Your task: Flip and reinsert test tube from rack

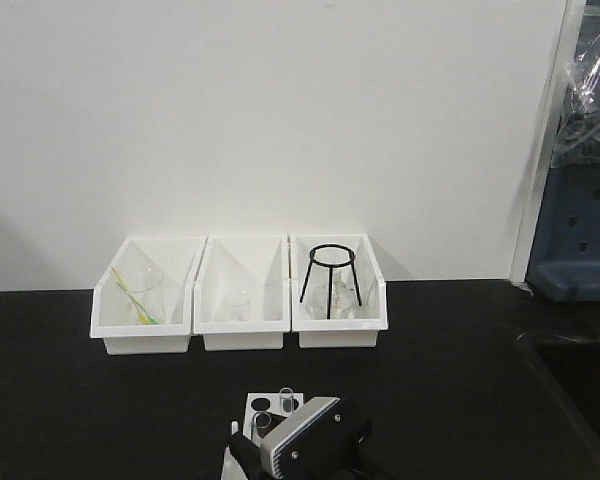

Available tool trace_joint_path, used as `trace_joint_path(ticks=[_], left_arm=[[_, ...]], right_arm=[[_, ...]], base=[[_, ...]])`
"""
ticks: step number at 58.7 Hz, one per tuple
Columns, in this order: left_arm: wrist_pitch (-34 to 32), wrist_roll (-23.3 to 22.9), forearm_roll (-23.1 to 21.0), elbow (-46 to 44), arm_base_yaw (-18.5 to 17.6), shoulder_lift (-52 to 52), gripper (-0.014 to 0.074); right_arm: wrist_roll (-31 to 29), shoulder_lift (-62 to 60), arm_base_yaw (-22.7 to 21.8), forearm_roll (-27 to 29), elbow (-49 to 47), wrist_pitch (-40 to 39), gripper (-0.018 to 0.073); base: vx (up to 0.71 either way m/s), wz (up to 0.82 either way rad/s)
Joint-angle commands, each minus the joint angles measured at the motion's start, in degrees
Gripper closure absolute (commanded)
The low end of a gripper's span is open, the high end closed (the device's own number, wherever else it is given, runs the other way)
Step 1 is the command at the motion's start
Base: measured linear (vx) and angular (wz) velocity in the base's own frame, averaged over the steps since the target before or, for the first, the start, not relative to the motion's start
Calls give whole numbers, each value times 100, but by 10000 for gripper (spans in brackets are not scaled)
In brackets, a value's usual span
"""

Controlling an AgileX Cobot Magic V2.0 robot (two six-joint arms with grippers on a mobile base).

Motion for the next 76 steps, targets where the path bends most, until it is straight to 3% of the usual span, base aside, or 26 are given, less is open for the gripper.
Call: trace_joint_path(ticks=[1, 18, 33, 45, 53, 63, 76], left_arm=[[-474, -56, -27, -23, -1, -47, 603], [-474, -56, -27, -23, -1, -47, 603], [-474, -56, -27, -23, -1, -47, 603], [-474, -56, -27, -23, -1, -47, 603], [-474, -56, -27, -23, -1, -47, 603], [-474, -56, -27, -23, -1, -47, 603], [-474, -56, -27, -23, -1, -47, 603]], right_arm=[[-65, -247, -34, 0, -149, -433, 351], [-65, -421, -34, 152, -149, -424, 120], [-65, -898, -34, 152, -149, -301, 93], [-65, -1784, -14, 152, -149, 269, 98], [362, -2606, -14, 152, -149, 1253, 205], [695, -3740, -14, 152, -127, 3258, 580], [681, -5007, -14, 152, -127, 5820, 574]], base=[[0, 0], [0, 0], [0, 0], [0, 0], [0, 0], [0, 0], [0, 0]])
